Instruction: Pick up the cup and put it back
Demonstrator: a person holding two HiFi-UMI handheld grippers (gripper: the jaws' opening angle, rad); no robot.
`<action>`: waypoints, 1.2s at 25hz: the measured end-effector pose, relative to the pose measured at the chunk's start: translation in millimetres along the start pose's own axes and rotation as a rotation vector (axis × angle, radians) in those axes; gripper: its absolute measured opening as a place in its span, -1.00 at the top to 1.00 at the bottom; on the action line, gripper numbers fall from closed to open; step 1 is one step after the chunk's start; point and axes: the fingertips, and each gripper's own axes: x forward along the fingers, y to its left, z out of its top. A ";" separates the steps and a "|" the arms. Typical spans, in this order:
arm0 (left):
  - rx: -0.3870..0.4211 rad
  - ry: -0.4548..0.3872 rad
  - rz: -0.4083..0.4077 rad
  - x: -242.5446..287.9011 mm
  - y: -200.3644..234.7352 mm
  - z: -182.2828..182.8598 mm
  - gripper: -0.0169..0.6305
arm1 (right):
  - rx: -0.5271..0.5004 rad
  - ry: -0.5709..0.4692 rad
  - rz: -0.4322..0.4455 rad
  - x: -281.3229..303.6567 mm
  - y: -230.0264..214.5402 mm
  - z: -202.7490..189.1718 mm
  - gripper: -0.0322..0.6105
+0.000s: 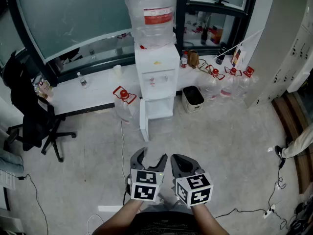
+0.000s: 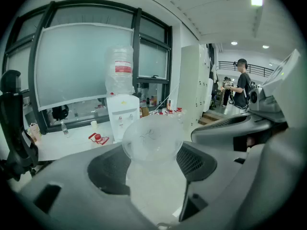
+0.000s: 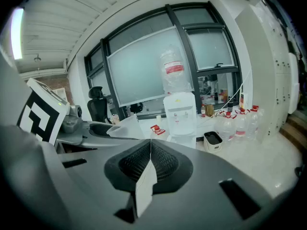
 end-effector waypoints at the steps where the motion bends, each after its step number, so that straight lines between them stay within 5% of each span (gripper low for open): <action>1: 0.003 0.002 -0.003 -0.2 0.6 -0.7 0.02 | 0.008 0.002 0.002 1.0 1.2 -1.4 0.83; 12: 0.011 0.023 -0.004 20.5 2.9 3.8 0.02 | 0.030 -0.002 0.007 13.4 -15.7 6.8 0.83; 30: -0.031 0.061 0.126 129.3 -11.0 59.5 0.02 | -0.024 0.028 0.162 69.9 -127.0 61.0 0.83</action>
